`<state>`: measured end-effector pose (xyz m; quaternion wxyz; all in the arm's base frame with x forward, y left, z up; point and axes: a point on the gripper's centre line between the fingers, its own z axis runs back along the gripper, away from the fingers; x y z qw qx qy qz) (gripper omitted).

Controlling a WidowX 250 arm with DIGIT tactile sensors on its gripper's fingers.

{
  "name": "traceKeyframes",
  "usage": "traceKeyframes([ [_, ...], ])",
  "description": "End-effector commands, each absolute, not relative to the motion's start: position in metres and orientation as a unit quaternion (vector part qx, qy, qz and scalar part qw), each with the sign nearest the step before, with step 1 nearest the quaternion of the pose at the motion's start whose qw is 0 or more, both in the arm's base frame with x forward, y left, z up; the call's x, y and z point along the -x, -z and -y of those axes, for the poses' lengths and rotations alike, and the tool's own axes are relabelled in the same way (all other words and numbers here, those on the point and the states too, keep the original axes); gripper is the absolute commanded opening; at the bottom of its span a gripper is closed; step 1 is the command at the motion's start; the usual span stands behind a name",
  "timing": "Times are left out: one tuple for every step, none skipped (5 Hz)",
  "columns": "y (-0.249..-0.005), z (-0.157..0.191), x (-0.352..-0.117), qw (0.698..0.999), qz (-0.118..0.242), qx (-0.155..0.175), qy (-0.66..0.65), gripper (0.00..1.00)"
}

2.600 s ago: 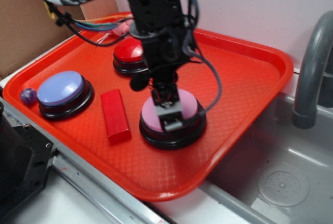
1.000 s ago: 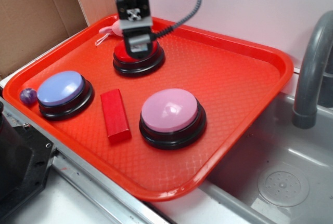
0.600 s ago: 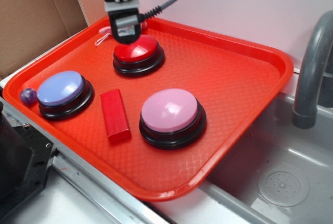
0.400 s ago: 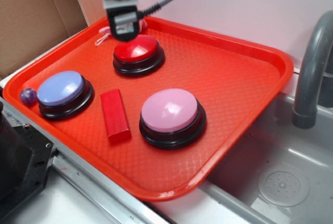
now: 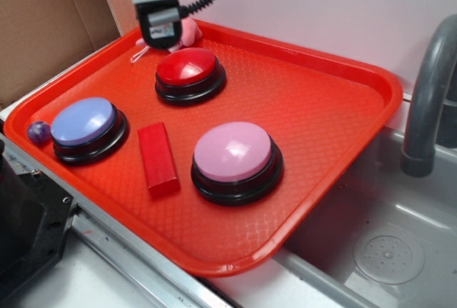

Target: Push the pink button.

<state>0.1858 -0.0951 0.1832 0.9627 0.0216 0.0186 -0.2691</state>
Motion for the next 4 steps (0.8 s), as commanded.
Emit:
traceKeyframes([
  [-0.209, 0.091, -0.181, 0.970, 0.022, -0.011, 0.243, 1.00],
  [-0.213, 0.090, -0.178, 0.973, 0.021, -0.012, 0.230, 1.00],
  [-0.216, 0.091, -0.174, 0.977, 0.022, -0.014, 0.212, 1.00],
  [-0.217, 0.090, -0.170, 0.979, 0.035, -0.015, 0.200, 1.00],
])
